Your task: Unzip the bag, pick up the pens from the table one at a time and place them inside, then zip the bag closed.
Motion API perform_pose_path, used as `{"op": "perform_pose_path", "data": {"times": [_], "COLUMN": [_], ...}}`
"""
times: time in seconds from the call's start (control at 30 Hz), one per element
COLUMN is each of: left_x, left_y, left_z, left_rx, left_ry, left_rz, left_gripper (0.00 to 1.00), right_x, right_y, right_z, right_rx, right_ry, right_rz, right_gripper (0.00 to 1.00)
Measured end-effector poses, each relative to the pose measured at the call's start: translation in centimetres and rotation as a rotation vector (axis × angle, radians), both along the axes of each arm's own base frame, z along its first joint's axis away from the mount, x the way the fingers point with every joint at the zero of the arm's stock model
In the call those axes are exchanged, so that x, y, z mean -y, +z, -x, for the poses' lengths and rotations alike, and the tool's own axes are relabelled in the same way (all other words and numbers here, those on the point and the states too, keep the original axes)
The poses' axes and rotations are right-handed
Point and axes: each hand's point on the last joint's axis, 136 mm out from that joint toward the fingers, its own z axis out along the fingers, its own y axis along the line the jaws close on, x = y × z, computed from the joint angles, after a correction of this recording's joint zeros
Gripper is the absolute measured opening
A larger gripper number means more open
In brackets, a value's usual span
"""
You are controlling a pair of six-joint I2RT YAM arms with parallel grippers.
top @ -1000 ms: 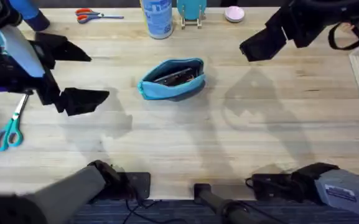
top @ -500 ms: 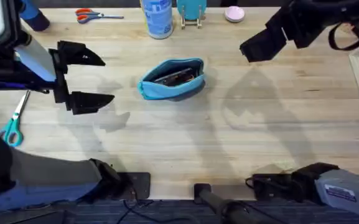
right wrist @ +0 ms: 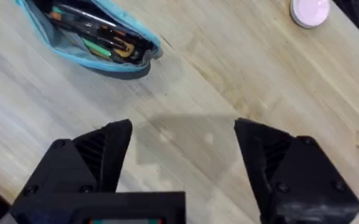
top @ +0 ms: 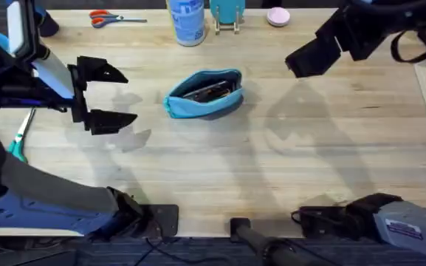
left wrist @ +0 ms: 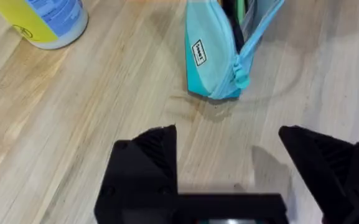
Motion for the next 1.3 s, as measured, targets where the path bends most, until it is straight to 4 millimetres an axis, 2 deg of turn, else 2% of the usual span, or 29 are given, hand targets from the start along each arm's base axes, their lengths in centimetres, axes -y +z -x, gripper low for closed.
{"op": "perform_pose_path", "data": {"times": [0.23,0.43,0.57,0.73,0.87,1.17,1.3], "left_x": [0.0,0.0,0.0,0.0,0.0,0.0,0.0], "left_y": [0.0,0.0,0.0,0.0,0.0,0.0,0.0], "left_z": [0.0,0.0,0.0,-0.1,0.0,0.0,0.0], "left_rx": [0.001,0.003,0.003,0.003,0.003,0.003,0.003], "left_ry": [0.000,0.000,0.000,0.000,0.000,-0.001,0.000], "left_rz": [0.000,-0.002,-0.002,-0.002,-0.002,-0.002,-0.002], "left_gripper": [0.994,0.995,0.994,0.994,0.995,0.995,0.994], "right_x": [-1.3,-4.0,-5.2,-6.0,-7.8,-11.3,-13.1], "right_y": [0.1,1.3,2.3,2.7,3.4,2.7,2.9], "right_z": [0.7,1.7,1.4,1.6,2.0,4.1,4.8], "right_rx": [-0.031,-0.083,-0.150,-0.247,-0.293,-0.337,-0.316], "right_ry": [0.044,0.088,-0.021,-0.149,-0.184,-0.287,-0.269], "right_rz": [-0.070,-0.247,-0.401,-0.513,-0.582,-0.562,-0.562], "right_gripper": [0.997,0.997,0.997,0.997,0.997,0.997,0.997]}}
